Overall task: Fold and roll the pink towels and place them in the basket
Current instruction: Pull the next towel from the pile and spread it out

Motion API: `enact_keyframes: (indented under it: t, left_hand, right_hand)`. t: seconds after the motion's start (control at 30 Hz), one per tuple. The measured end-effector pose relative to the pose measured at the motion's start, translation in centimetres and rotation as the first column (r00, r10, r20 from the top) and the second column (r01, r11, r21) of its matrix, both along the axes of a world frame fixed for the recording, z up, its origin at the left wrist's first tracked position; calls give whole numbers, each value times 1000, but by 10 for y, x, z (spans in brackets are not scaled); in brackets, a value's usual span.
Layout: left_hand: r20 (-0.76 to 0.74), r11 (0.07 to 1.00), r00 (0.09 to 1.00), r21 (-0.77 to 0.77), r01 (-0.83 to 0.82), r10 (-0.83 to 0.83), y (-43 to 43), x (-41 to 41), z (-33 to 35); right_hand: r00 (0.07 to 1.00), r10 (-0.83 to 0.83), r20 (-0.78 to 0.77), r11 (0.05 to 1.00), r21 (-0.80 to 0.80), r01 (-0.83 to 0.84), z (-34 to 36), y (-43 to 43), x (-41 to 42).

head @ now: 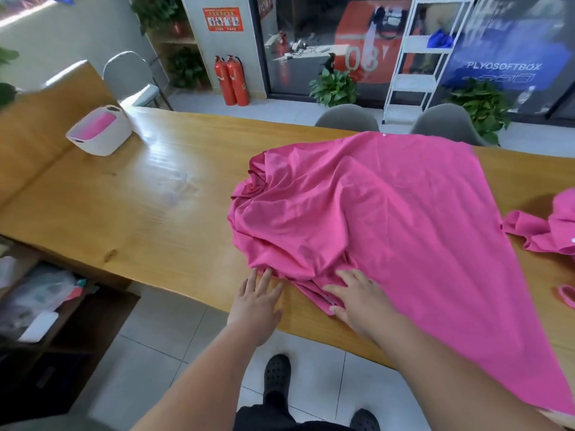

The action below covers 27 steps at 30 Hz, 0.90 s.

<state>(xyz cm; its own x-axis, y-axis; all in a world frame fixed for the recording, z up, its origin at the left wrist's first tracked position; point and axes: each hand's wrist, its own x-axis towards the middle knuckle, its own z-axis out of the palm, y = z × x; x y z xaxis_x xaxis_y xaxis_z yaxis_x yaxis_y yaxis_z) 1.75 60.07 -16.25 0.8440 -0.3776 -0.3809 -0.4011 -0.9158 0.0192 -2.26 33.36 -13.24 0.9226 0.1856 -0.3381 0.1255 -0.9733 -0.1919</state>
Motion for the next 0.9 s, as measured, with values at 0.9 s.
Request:
enact_keyframes:
  t: [0.9]
  left_hand:
    - [129,855,903,-289,431,-411,29,253,-21]
  right_hand:
    - [711,-675,194,663,-261,701,7,-14,78]
